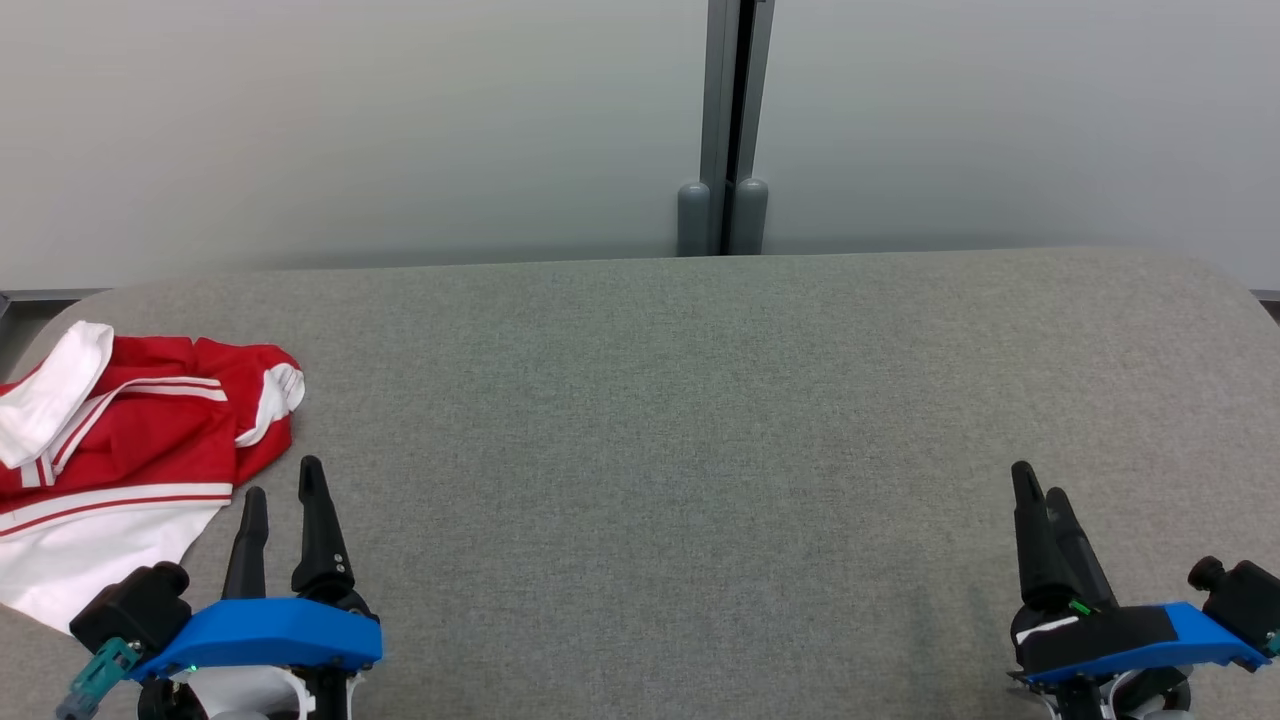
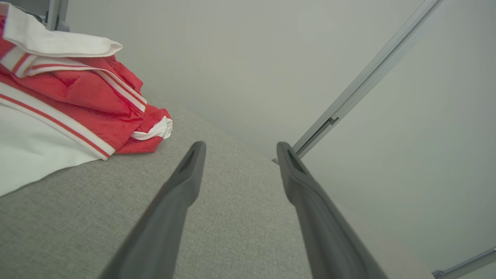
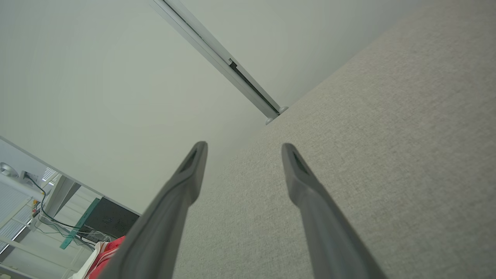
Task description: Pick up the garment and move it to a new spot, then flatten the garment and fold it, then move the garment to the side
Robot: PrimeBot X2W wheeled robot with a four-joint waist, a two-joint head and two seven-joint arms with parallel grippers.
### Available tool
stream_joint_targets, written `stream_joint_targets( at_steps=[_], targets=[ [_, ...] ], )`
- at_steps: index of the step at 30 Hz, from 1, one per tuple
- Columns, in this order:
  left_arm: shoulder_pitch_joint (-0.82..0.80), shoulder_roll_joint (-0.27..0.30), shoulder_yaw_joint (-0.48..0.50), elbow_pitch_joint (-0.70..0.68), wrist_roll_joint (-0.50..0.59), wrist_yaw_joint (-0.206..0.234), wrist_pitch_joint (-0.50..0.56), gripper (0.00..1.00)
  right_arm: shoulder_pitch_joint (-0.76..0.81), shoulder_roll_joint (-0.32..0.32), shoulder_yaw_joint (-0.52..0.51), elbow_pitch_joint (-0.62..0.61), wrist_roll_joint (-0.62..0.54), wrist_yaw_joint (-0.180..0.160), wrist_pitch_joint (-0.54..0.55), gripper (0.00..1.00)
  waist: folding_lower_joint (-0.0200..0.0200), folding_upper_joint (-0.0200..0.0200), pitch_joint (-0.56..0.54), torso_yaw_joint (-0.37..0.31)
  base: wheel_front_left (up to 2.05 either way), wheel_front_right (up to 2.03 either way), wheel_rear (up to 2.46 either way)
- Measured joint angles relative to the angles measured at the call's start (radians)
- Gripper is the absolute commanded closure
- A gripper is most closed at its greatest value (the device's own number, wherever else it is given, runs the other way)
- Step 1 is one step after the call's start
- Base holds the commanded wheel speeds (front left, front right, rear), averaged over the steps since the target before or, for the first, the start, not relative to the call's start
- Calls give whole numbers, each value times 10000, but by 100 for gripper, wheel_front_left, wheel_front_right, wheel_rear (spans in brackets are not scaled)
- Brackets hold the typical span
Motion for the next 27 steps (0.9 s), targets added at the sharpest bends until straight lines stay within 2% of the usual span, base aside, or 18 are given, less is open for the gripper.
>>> stream_joint_targets(
  at_steps=[27],
  targets=[
    [-37,8,-196,215,2855,201,-704,0,-6,-13,242,117,-2704,2,-688,0,0,0,19,44,0,0,0]
  ],
)
